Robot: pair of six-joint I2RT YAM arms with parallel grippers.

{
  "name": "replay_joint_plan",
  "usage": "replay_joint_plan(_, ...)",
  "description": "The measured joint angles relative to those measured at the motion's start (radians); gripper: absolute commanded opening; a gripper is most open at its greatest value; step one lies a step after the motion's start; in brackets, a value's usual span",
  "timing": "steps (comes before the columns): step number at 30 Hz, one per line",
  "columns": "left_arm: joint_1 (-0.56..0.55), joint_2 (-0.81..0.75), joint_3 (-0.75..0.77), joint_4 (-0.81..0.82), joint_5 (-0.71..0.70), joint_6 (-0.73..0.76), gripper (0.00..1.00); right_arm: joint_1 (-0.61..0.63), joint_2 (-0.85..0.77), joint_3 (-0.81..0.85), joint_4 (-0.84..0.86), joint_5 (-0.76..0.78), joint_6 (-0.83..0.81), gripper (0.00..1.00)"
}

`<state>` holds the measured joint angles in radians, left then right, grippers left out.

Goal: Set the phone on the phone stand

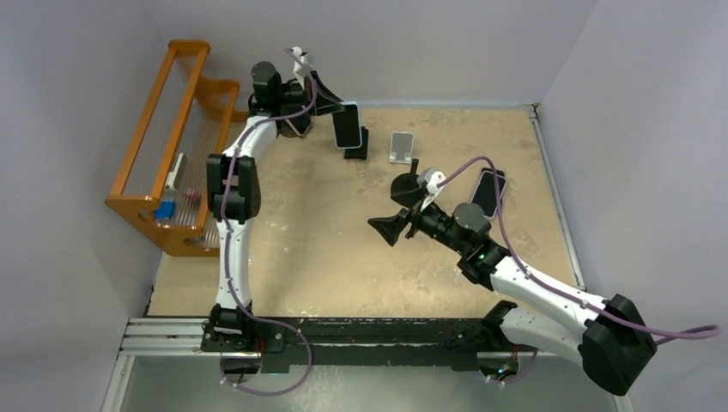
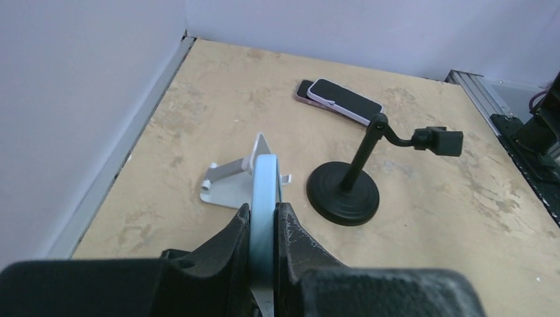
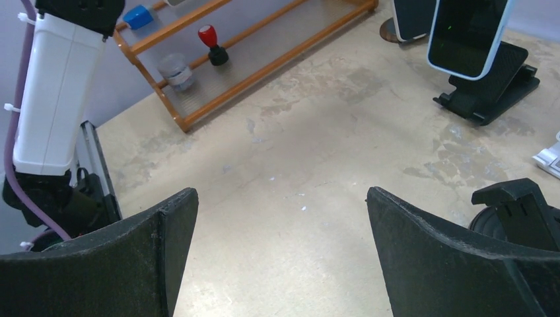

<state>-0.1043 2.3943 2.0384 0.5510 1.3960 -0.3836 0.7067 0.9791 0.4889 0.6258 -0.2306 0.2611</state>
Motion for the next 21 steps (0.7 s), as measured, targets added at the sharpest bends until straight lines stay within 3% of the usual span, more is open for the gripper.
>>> replay_joint_plan(6,-0.006,0.168,0.257,-0.031,0.044,-0.043,0.00,-0.026,0.099,0.035,0.018,-0.033,-0.012,0.99)
replay_joint_plan(21,-0.011,0.283,0.302,-0.037,0.024,-0.053,0.00,-0.086,0.209,0.042,0.080,-0.130,-0.016,0.99)
